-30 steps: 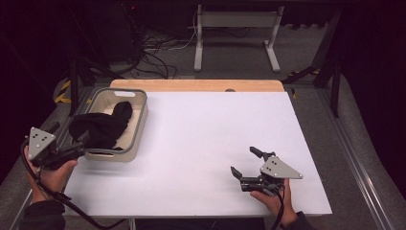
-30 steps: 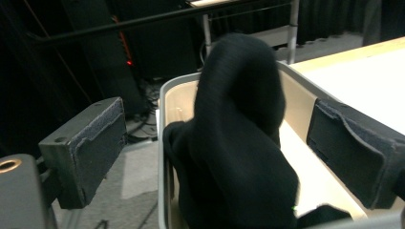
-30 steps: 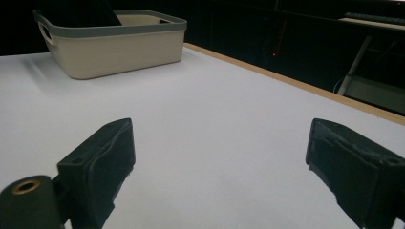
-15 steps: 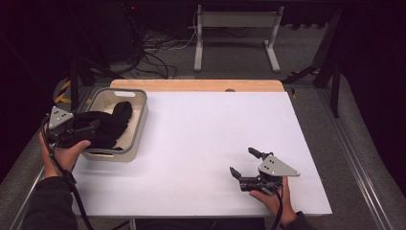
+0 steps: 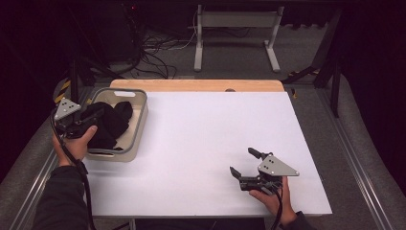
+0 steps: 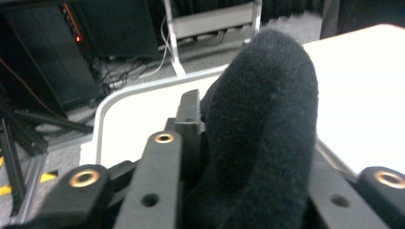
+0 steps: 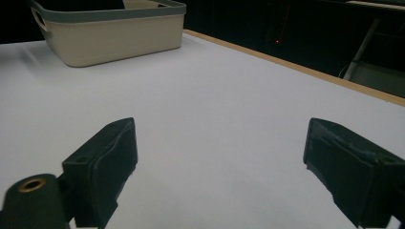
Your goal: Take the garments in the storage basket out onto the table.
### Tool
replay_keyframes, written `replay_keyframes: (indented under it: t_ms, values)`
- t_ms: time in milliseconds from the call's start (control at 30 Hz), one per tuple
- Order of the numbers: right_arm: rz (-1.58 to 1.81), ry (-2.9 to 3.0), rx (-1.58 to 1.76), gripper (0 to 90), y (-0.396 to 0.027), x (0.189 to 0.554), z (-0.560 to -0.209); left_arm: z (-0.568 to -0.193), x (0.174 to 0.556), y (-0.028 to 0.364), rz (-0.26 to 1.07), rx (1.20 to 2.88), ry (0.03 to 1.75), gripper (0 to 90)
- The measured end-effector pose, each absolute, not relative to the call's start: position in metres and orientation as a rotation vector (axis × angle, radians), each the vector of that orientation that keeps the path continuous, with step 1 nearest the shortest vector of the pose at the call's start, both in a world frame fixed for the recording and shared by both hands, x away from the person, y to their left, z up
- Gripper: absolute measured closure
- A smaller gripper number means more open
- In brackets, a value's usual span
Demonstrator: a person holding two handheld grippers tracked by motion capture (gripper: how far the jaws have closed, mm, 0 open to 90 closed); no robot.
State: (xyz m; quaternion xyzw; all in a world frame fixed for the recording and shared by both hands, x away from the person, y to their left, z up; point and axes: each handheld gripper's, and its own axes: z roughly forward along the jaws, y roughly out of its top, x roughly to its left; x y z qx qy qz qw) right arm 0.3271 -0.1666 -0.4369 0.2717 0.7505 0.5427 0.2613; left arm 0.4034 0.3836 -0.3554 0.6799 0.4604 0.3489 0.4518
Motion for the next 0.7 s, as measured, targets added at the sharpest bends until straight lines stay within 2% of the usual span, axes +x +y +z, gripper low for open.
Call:
replay_keyframes:
  t_ms: [67, 133, 700]
  values:
    - [1.467, 2.030, 0.742, 12.6, -0.168, 0.327, -0.437, -0.350, 0.405, 0.378, 0.865, 1.670, 1.102, 81.6]
    - [1.466, 2.032, 0.742, 12.6, -0.169, 0.328, -0.437, -0.342, 0.407, 0.370, 0.871, 1.653, 1.065, 82.9]
    - [1.455, 1.980, 0.796, 14.0, -0.177, 0.332, -0.437, -0.283, 0.417, 0.315, 0.908, 1.590, 0.880, 84.9]
